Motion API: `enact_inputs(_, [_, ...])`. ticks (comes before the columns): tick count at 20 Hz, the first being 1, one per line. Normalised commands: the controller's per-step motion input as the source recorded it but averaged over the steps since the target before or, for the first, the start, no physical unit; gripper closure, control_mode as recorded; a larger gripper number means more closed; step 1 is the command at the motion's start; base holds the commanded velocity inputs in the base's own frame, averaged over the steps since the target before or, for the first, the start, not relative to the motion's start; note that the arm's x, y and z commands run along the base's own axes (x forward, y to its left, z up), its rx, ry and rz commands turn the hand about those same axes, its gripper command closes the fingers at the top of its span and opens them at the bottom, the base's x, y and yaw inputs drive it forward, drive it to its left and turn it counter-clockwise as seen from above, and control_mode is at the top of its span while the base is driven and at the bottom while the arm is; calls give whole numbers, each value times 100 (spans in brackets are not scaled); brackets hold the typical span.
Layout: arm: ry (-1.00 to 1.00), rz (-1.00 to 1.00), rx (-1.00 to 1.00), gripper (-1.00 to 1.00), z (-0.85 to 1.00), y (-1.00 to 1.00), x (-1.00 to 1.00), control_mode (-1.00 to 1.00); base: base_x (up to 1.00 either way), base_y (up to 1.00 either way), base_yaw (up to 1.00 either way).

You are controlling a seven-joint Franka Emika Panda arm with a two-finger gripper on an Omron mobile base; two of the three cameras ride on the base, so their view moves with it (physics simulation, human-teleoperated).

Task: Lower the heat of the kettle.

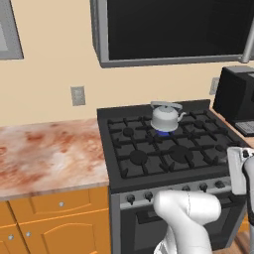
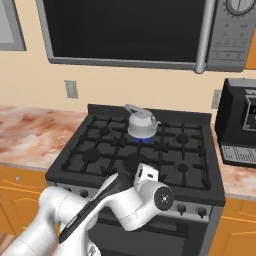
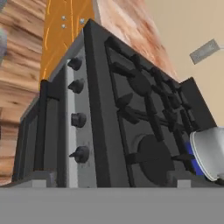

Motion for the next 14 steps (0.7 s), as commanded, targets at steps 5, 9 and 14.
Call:
enact_inputs(5, [-24,9,-3,-100,-42,-27,-18,-100,0,0,0])
enact_inputs(9, [-19,9,-2,-100,-48,-28,-9,-100,0,0,0])
enact_inputs(14, [-15,9,0,-100,-47,-32,0,-100,0,0,0])
